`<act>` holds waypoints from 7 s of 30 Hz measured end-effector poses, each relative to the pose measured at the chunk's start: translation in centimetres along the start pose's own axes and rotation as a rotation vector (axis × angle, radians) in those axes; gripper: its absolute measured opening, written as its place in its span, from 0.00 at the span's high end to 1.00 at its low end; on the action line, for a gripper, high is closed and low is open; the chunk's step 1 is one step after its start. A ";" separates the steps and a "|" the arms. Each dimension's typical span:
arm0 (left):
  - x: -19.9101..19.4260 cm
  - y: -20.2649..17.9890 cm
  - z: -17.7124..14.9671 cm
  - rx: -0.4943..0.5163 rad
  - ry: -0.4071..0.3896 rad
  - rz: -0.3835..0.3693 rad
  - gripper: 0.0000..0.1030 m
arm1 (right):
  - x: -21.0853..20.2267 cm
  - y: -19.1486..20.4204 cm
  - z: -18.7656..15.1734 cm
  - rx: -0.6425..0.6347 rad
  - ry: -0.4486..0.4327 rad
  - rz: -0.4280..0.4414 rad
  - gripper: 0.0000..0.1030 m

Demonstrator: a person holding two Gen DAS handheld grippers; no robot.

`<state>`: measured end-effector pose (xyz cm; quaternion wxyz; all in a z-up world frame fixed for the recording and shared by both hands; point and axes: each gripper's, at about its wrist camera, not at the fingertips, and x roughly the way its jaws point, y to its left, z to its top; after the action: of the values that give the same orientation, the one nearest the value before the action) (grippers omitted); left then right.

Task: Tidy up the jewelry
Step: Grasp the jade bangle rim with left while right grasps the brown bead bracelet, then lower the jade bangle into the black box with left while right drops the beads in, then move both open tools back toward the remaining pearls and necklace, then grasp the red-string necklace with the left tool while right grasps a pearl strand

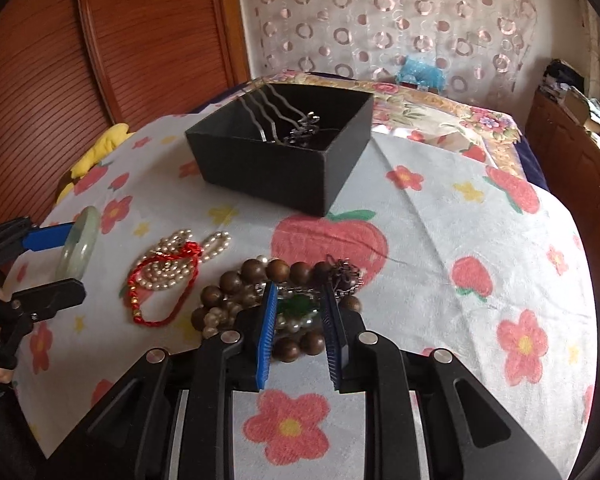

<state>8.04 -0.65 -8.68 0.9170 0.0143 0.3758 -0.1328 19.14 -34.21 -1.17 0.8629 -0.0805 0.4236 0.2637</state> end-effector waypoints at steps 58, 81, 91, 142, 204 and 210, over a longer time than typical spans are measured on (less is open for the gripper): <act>-0.5 0.9 3.4 0.012 -0.058 0.009 0.33 | -7.5 2.3 5.9 -0.139 -0.171 -0.091 0.86; -0.3 1.3 5.1 0.021 -0.073 0.010 0.33 | -7.7 1.7 7.9 -0.140 -0.190 -0.087 0.86; 2.4 1.4 10.4 0.050 -0.084 0.007 0.33 | -6.4 0.0 11.5 -0.128 -0.226 -0.048 0.86; 4.8 5.9 12.4 -0.012 -0.068 0.058 0.30 | -1.3 -0.9 13.2 -0.109 -0.196 0.047 0.85; 4.4 -0.5 0.9 -0.021 0.126 0.002 0.47 | -0.5 1.5 -2.5 -0.096 -0.014 -0.035 0.91; 4.4 -0.2 0.5 -0.024 0.135 0.010 0.50 | -0.5 1.7 -2.6 -0.103 -0.016 -0.046 0.91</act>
<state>11.34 -1.97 -11.36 0.8904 0.0141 0.4381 -0.1223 16.20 -33.91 -2.25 0.8668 -0.1327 0.4006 0.2658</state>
